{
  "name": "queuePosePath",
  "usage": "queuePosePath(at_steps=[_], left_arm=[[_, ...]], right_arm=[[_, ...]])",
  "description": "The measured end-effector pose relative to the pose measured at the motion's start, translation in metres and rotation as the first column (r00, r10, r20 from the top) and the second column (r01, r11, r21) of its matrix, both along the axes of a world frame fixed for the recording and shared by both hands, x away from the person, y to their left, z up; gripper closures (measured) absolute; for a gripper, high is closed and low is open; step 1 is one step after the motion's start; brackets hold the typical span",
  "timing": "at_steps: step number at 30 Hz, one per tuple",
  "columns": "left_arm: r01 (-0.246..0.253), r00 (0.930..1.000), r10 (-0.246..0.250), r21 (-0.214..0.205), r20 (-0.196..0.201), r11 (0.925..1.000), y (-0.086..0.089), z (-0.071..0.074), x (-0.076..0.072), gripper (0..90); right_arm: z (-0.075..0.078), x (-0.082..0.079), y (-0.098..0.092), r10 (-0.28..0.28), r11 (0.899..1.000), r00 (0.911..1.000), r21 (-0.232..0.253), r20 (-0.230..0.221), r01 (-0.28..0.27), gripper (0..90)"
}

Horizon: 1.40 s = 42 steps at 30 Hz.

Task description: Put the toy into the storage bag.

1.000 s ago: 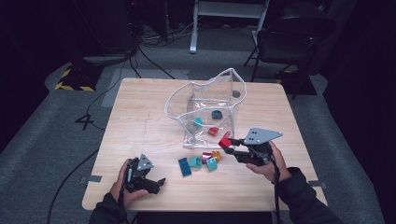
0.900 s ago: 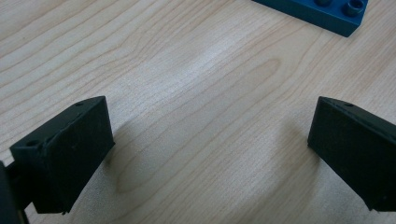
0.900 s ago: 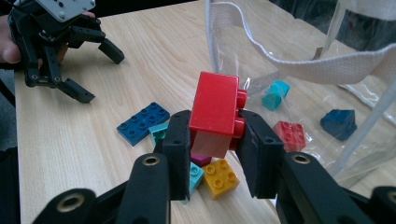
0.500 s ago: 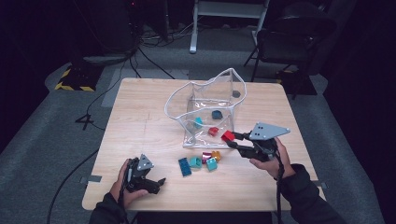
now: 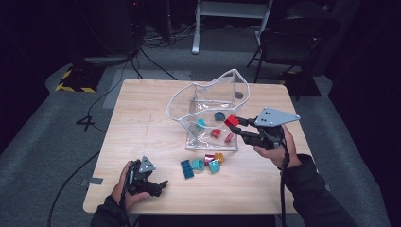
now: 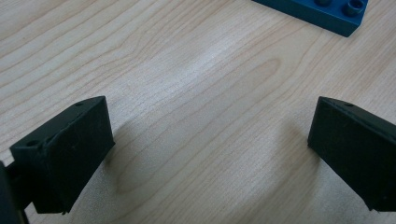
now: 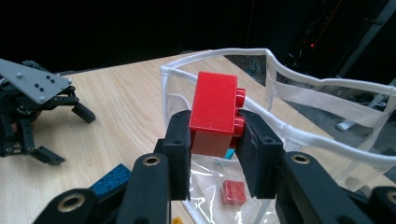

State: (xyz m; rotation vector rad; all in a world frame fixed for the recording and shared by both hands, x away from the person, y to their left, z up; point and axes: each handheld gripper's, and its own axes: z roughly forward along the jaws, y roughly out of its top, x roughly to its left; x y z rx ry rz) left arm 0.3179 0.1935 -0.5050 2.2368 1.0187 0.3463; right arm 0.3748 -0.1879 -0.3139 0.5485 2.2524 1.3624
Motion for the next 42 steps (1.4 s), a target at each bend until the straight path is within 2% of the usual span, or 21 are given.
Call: queuePosePath(at_steps=[13,21,29,35,42], left_arm=[[0.000,1.0000,0.000,0.000,0.000,1.0000,0.000,0.000,0.000,0.2],[0.000,1.0000,0.000,0.000,0.000,1.0000,0.000,0.000,0.000,0.2],[0.000,1.0000,0.000,0.000,0.000,1.0000,0.000,0.000,0.000,0.2],[0.001,1.0000,-0.001,0.000,-0.002,1.0000,0.000,0.000,0.000,0.2],[0.001,1.0000,-0.001,0.000,-0.002,1.0000,0.000,0.000,0.000,0.2]], right_arm=[[0.026,0.020,0.000,-0.053,0.998,0.9984,0.036,0.022,0.052,66.8],[0.032,0.037,0.005,-0.089,0.996,0.9960,0.031,0.011,0.088,66.9],[0.031,0.056,0.013,-0.136,0.991,0.9907,0.008,-0.004,0.136,66.9],[0.029,0.069,0.013,-0.161,0.987,0.9863,0.014,-0.034,0.162,66.9],[0.025,0.081,0.015,-0.185,0.983,0.9806,0.000,-0.064,0.186,66.9]])
